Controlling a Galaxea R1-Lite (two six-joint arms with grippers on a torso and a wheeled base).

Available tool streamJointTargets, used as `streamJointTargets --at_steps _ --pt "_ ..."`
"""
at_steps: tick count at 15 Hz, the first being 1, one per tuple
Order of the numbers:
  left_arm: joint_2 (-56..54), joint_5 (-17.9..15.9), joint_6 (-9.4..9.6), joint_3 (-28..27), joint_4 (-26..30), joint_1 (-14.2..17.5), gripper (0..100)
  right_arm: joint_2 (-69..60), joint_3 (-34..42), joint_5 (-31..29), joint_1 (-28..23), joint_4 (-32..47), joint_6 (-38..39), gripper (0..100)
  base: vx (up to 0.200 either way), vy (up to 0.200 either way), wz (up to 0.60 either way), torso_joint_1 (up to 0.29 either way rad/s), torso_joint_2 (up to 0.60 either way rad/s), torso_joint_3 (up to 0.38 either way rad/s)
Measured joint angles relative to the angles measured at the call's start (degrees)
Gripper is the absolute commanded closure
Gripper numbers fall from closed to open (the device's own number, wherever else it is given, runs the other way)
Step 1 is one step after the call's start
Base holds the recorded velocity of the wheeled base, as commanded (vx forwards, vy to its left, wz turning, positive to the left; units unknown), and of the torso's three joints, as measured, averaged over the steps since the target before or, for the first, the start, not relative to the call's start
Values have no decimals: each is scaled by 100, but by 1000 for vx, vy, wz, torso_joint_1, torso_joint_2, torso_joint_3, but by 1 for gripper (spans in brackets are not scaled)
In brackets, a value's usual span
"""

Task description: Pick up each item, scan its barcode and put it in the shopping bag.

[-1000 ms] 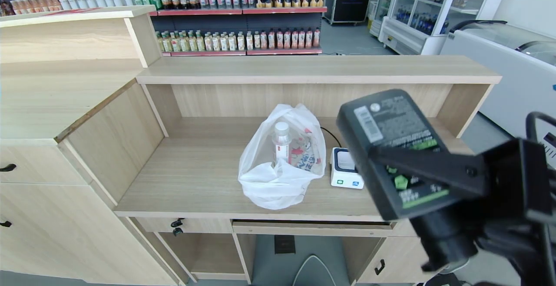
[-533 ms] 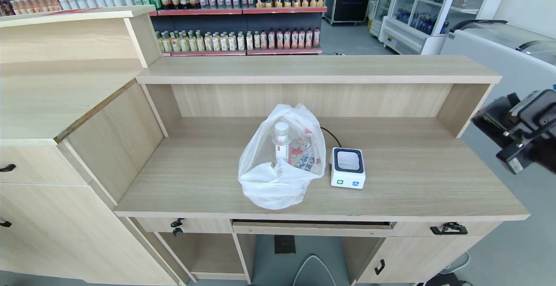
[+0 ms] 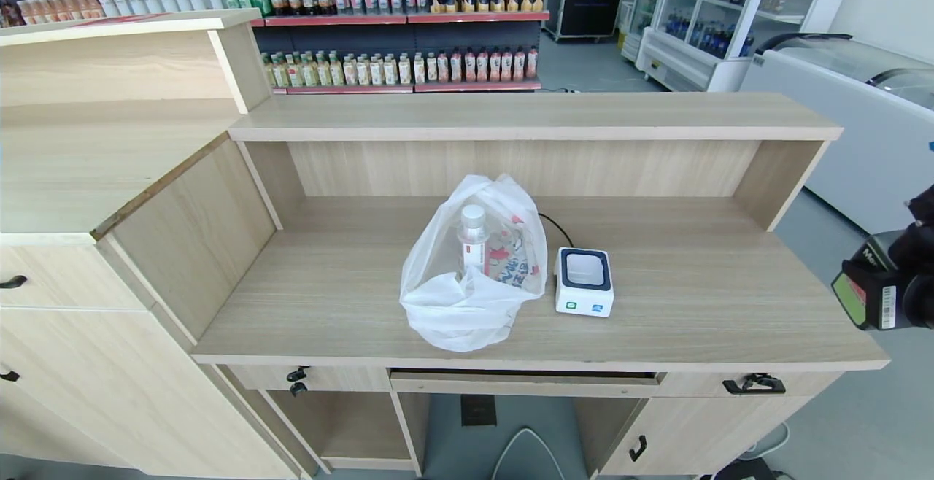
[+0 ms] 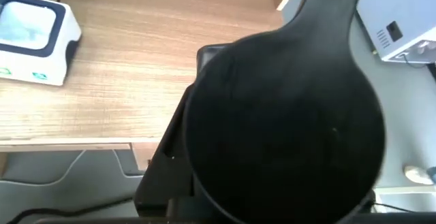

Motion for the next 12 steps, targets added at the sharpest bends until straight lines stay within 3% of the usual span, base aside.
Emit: streamJointTargets --at_steps 5,6,9,12 --pt "0 0 0 0 0 5 100 101 -386 7 221 17 586 100 0 0 600 6 0 3" --pt "0 0 0 0 2 -1 100 138 -450 268 226 -13 857 100 0 0 0 0 0 0" --pt "0 0 0 0 2 5 100 247 -474 1870 -94 -2 1621 100 0 0 0 0 0 0" --pt "0 0 0 0 0 0 100 496 -595 2199 -642 435 2777 100 0 0 0 0 0 0"
